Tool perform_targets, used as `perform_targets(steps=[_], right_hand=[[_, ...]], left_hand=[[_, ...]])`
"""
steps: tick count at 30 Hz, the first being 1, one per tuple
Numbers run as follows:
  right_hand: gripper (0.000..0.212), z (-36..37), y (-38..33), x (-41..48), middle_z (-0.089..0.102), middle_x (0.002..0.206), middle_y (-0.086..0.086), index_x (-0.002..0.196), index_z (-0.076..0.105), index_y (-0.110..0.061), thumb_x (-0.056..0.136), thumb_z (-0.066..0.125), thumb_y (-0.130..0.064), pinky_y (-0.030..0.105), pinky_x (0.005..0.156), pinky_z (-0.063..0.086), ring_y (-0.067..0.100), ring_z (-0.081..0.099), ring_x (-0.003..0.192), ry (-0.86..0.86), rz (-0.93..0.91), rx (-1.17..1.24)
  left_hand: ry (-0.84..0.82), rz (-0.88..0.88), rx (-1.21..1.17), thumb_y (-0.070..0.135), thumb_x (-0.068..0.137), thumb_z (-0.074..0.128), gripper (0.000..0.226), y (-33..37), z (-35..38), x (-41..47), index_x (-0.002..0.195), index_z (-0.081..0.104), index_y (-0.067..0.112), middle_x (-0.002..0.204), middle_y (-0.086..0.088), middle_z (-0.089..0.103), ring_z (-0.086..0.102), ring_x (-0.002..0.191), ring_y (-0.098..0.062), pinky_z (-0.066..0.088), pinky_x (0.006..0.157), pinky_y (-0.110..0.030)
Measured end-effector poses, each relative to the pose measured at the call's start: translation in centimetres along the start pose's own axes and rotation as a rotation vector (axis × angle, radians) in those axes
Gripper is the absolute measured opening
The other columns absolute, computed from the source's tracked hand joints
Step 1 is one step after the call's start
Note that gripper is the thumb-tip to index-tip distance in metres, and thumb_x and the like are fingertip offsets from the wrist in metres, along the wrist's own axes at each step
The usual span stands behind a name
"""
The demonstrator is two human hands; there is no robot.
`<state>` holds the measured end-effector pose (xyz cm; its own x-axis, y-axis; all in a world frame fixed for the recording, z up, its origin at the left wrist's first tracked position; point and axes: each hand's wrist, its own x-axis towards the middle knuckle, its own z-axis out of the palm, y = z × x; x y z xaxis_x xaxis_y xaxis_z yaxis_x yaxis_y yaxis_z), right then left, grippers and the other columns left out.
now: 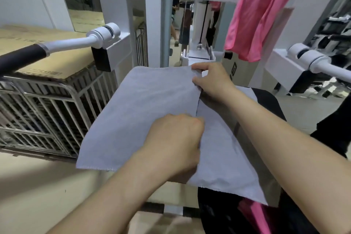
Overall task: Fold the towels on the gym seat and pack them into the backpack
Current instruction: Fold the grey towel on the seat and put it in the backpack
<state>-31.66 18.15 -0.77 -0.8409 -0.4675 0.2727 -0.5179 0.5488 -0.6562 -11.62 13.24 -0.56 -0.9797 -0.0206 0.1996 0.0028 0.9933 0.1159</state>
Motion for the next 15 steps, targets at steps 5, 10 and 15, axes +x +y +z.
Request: perform_targets(steps=[5,10,15], right_hand=[[0.051,-4.2,2.3,-1.1,0.068,0.104,0.003,0.126,0.063,-0.017,0.077,0.061,-0.006,0.038,0.089,0.053,0.018,0.062,0.088,0.002,-0.015,-0.009],[0.054,-8.4,6.1,-2.7,0.062,0.122,0.004,0.131,0.059,-0.015,0.079,0.064,-0.004,0.033,0.094,0.049,0.022,0.062,0.105,-0.057,0.021,-0.079],[0.040,-9.1,8.3,-3.7,0.062,0.120,0.021,0.117,0.059,0.007,0.078,0.063,0.000,0.042,0.090,0.049,0.030,0.062,0.094,-0.052,0.003,-0.103]], left_hand=[[-0.018,0.104,-0.294,0.020,0.079,0.055,0.029,4.1,-1.3,0.0,0.104,0.059,0.032,0.091,0.009,0.048,0.055,0.090,-0.019,0.039,0.072,-0.029],[0.029,0.172,-0.449,0.012,0.082,0.059,0.035,8.6,1.5,0.2,0.112,0.065,0.027,0.104,0.008,0.063,0.058,0.091,-0.008,0.045,0.082,-0.022],[0.073,0.142,-0.615,0.012,0.083,0.065,0.020,10.6,4.1,0.2,0.098,0.069,0.024,0.087,0.012,0.068,0.058,0.078,-0.002,0.046,0.075,-0.014]])
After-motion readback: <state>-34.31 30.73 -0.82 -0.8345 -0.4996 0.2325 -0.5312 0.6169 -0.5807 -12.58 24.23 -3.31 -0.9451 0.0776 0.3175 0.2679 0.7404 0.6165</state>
